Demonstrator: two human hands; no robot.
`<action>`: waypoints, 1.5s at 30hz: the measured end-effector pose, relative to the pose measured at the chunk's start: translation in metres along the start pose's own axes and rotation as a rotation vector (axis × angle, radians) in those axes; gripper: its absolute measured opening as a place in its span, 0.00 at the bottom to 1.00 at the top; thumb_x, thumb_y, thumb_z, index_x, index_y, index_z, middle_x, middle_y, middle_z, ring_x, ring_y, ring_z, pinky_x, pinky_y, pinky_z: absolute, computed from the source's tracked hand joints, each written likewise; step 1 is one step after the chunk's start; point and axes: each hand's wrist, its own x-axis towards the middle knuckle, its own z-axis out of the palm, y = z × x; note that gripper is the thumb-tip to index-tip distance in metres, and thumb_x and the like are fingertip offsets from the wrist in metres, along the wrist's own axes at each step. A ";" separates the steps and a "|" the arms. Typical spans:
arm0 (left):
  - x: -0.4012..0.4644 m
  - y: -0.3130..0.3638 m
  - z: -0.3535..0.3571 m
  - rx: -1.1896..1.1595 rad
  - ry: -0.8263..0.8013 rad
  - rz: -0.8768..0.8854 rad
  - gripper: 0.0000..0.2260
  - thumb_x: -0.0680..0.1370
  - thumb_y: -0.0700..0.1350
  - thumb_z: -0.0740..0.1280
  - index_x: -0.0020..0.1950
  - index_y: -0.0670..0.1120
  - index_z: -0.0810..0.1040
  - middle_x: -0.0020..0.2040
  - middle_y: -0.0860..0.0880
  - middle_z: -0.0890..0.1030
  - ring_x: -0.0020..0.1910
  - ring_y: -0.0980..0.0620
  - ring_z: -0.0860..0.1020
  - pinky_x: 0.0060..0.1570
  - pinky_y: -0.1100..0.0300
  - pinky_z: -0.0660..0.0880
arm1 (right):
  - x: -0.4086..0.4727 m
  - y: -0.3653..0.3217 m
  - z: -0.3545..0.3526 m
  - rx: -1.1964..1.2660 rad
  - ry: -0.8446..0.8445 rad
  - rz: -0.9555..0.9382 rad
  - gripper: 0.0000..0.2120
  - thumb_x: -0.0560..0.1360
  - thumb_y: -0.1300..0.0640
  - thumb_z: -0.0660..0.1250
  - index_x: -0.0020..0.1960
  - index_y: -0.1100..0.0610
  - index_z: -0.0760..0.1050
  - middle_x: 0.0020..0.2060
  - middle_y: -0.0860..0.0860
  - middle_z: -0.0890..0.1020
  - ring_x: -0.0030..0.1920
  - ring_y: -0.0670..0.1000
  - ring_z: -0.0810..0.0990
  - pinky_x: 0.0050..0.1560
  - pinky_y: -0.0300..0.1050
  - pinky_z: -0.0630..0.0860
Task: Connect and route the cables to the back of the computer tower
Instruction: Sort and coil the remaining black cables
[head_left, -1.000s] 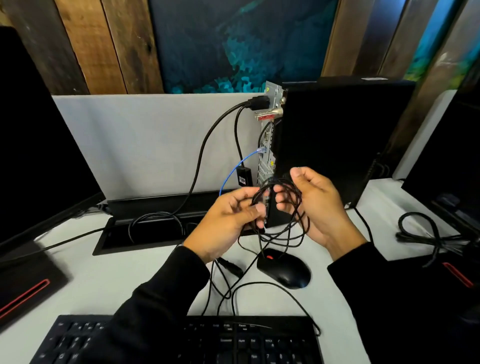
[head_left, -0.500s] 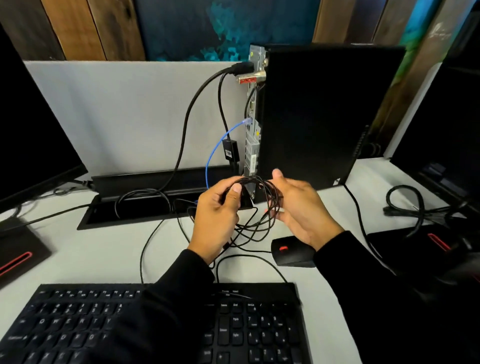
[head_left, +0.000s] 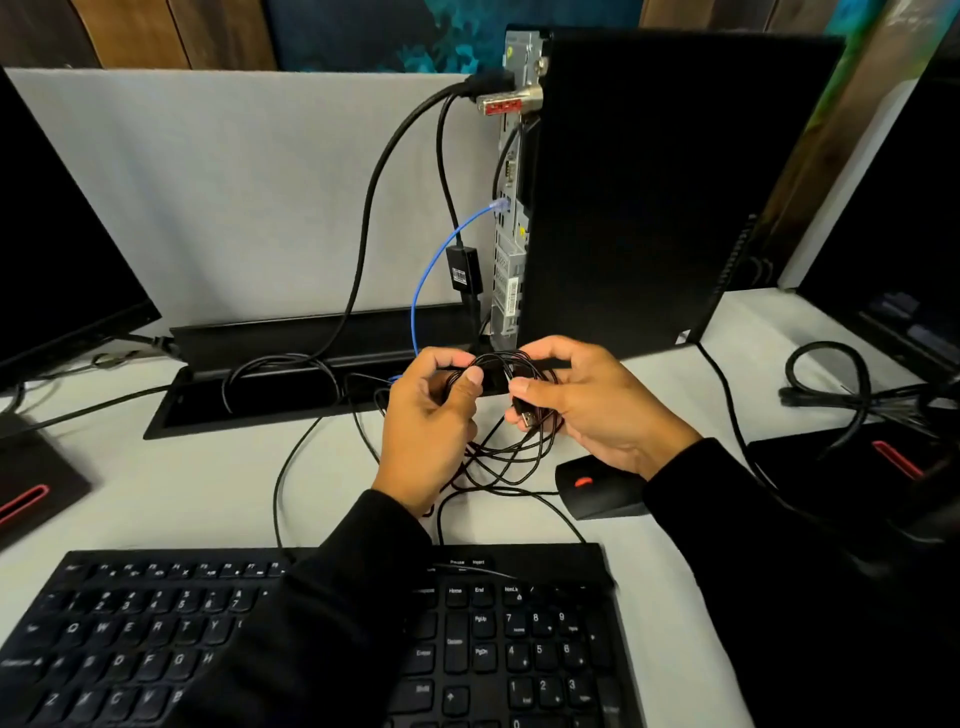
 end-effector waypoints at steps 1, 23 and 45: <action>0.000 -0.001 -0.001 0.008 0.009 0.013 0.06 0.83 0.36 0.65 0.53 0.45 0.79 0.35 0.50 0.75 0.31 0.54 0.67 0.29 0.59 0.66 | -0.001 -0.001 0.001 0.055 -0.012 -0.001 0.16 0.78 0.69 0.70 0.64 0.63 0.75 0.43 0.60 0.82 0.38 0.56 0.84 0.40 0.44 0.82; -0.007 0.004 -0.002 0.101 -0.090 -0.127 0.06 0.83 0.45 0.65 0.48 0.47 0.80 0.33 0.53 0.80 0.40 0.49 0.85 0.45 0.56 0.80 | 0.014 0.009 -0.023 -0.294 0.237 -0.220 0.07 0.80 0.66 0.68 0.48 0.57 0.82 0.42 0.56 0.80 0.42 0.52 0.81 0.40 0.44 0.83; -0.011 0.010 0.014 -0.255 -0.197 -0.247 0.06 0.84 0.38 0.60 0.52 0.40 0.77 0.37 0.47 0.79 0.32 0.55 0.71 0.33 0.62 0.71 | 0.019 -0.004 -0.044 -0.821 0.706 -0.576 0.05 0.81 0.58 0.67 0.47 0.52 0.78 0.39 0.47 0.75 0.38 0.43 0.72 0.40 0.31 0.66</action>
